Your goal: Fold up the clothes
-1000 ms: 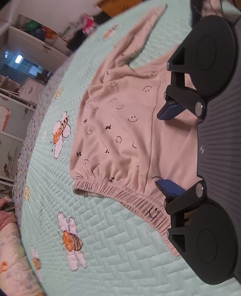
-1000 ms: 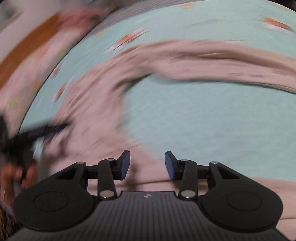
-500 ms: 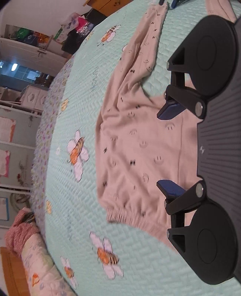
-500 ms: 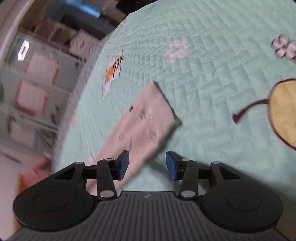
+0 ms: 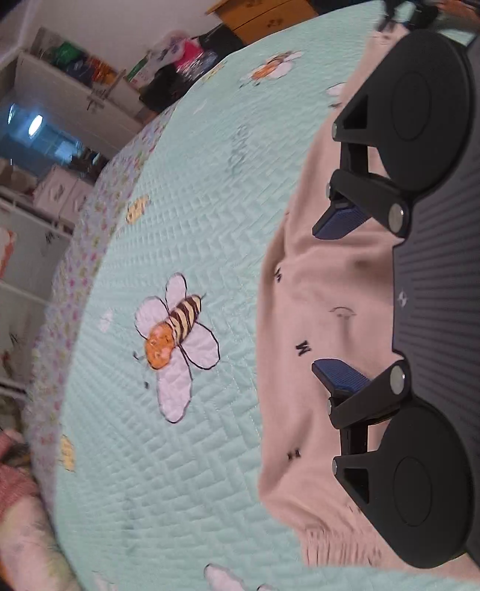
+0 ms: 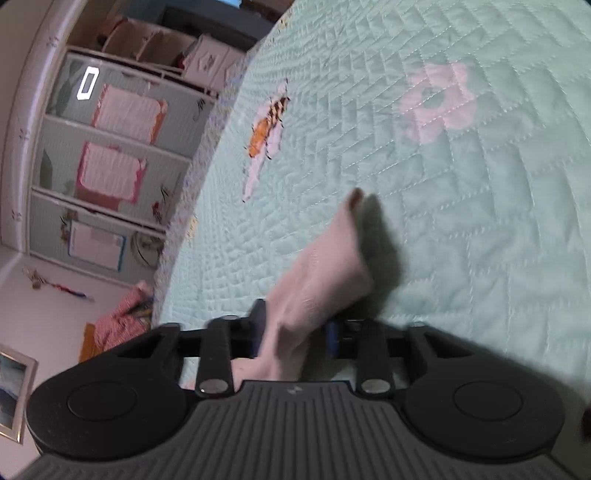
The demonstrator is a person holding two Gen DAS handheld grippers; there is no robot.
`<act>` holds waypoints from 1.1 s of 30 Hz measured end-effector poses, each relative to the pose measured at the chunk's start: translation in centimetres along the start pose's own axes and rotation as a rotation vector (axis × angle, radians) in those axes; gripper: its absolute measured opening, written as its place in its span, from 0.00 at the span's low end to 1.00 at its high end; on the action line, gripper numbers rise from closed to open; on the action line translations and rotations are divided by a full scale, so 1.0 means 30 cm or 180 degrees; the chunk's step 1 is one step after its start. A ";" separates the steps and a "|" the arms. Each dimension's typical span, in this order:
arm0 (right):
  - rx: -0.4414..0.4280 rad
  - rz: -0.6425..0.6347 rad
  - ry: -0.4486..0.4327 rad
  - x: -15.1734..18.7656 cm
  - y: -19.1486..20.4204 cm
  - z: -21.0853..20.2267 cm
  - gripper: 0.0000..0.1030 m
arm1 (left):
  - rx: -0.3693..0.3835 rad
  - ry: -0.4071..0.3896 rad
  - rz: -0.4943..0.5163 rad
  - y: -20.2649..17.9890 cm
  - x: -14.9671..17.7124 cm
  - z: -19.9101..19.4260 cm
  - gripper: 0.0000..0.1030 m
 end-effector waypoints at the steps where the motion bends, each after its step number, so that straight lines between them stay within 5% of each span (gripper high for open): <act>1: 0.0002 -0.0081 0.0019 0.000 0.003 -0.005 0.10 | 0.0013 0.0028 0.0016 -0.006 0.004 0.016 0.72; 5: 0.0012 -0.0429 0.0088 -0.001 0.017 -0.025 0.12 | -0.0150 0.0106 0.0047 0.003 0.063 0.073 0.73; 7: 0.0061 -0.1080 -0.0005 0.019 0.091 -0.038 0.12 | -0.0202 0.0049 0.0171 -0.008 0.075 0.063 0.74; 12: 0.0067 -0.4074 -0.0225 0.321 0.357 -0.147 0.12 | -0.0381 0.0041 0.0397 -0.033 0.092 0.052 0.74; 16: -0.0079 -0.6019 0.0076 0.651 0.357 -0.223 0.12 | -0.0422 0.0051 0.0195 -0.019 0.081 0.049 0.74; 21: -0.0181 -0.6951 0.0051 0.791 0.296 -0.314 0.11 | -0.0574 0.0091 0.0043 -0.022 0.093 0.000 0.74; 26: -0.0178 -0.7307 -0.0179 0.833 0.267 -0.364 0.11 | -0.0434 -0.0009 0.0170 -0.104 0.141 -0.113 0.74; 31: -0.0070 -0.6999 0.0220 0.807 0.222 -0.338 0.16 | 0.0034 0.0157 0.0378 -0.252 0.247 -0.200 0.74; 33: -0.0018 -0.6484 0.0340 0.761 0.242 -0.341 0.37 | 0.0117 0.0248 0.0449 -0.283 0.289 -0.207 0.74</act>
Point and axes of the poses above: each gripper's, at about its wrist camera, not at the fingertips, and z roughly the way its jaws point, y to its left, x to its underside, the point moved 6 cm from there along z, roughly the way its jaws point, and after that the axes turned 6 degrees about -y, right-handed, at the moved point
